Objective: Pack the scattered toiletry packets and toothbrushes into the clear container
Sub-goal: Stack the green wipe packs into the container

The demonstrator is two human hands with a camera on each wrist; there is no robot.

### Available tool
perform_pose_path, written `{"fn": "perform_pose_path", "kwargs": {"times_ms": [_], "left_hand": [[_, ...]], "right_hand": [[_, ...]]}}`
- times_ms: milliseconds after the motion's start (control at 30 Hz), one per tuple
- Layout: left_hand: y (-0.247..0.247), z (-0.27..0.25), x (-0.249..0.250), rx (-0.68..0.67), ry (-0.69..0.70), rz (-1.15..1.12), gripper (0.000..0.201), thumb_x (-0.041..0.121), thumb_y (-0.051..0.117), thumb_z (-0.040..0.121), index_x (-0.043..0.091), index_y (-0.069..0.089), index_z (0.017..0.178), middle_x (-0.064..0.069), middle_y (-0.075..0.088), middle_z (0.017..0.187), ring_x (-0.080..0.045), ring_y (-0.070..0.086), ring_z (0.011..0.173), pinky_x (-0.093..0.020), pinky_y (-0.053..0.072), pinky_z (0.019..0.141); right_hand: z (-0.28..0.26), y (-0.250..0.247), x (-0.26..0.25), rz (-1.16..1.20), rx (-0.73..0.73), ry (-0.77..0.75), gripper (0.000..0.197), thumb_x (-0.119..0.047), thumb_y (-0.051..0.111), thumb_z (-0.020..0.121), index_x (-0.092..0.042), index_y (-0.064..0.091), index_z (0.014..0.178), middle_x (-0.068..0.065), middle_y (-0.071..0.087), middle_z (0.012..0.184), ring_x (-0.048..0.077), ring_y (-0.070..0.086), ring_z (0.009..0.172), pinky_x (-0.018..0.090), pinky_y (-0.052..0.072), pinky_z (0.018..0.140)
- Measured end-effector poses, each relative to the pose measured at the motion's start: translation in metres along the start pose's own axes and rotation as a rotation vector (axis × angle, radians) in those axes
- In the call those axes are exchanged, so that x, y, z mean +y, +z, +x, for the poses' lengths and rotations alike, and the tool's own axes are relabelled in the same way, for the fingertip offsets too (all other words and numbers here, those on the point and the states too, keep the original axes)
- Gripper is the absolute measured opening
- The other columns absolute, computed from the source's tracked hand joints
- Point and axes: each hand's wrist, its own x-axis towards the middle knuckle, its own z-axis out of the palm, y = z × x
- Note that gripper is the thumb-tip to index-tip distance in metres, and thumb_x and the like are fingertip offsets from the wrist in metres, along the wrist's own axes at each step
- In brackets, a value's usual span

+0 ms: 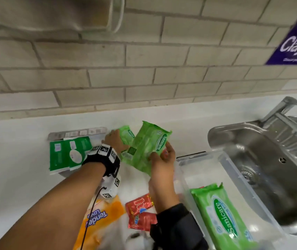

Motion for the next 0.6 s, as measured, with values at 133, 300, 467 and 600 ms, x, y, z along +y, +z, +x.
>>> {"fn": "perform_pose_path", "kwargs": {"times_ms": [133, 300, 467, 600], "left_hand": [[-0.01, -0.003, -0.001, -0.058, -0.096, 0.227, 0.062, 0.037, 0.054, 0.087, 0.011, 0.031, 0.138, -0.02, 0.042, 0.138, -0.038, 0.038, 0.128, -0.051, 0.032, 0.106], [-0.006, -0.042, -0.004, -0.056, -0.107, 0.09, 0.055, 0.027, 0.059, 0.088, -0.001, 0.039, 0.132, -0.025, 0.042, 0.138, -0.038, 0.04, 0.128, -0.043, 0.034, 0.107], [-0.009, -0.092, 0.0, 0.021, -0.078, -0.157, 0.061, 0.024, 0.073, 0.074, 0.005, 0.043, 0.124, -0.02, 0.059, 0.121, -0.034, 0.061, 0.102, -0.038, 0.049, 0.084], [-0.039, -0.135, 0.016, 0.155, 0.009, -0.409, 0.047, 0.014, 0.062, 0.083, 0.011, 0.047, 0.128, -0.019, 0.059, 0.123, -0.032, 0.06, 0.103, -0.042, 0.051, 0.088]], "right_hand": [[-0.02, -0.013, -0.01, 0.162, -0.058, 0.062, 0.058, -0.007, 0.06, 0.074, -0.019, 0.043, 0.128, 0.009, 0.061, 0.121, 0.023, 0.06, 0.104, 0.039, 0.046, 0.086], [-0.044, -0.044, -0.05, 0.014, -0.134, -0.067, 0.033, -0.02, 0.071, 0.075, -0.017, 0.054, 0.103, 0.004, 0.071, 0.102, 0.024, 0.068, 0.097, 0.048, 0.054, 0.088], [-0.059, -0.109, -0.108, -0.298, -0.05, -0.496, 0.023, -0.006, 0.073, 0.075, -0.015, 0.053, 0.083, -0.004, 0.067, 0.07, 0.003, 0.062, 0.054, 0.014, 0.048, 0.053], [-0.05, -0.167, -0.139, -0.569, 0.171, -0.65, 0.031, -0.015, 0.075, 0.071, -0.024, 0.048, 0.085, -0.017, 0.06, 0.069, -0.008, 0.057, 0.058, 0.012, 0.046, 0.058]]}}
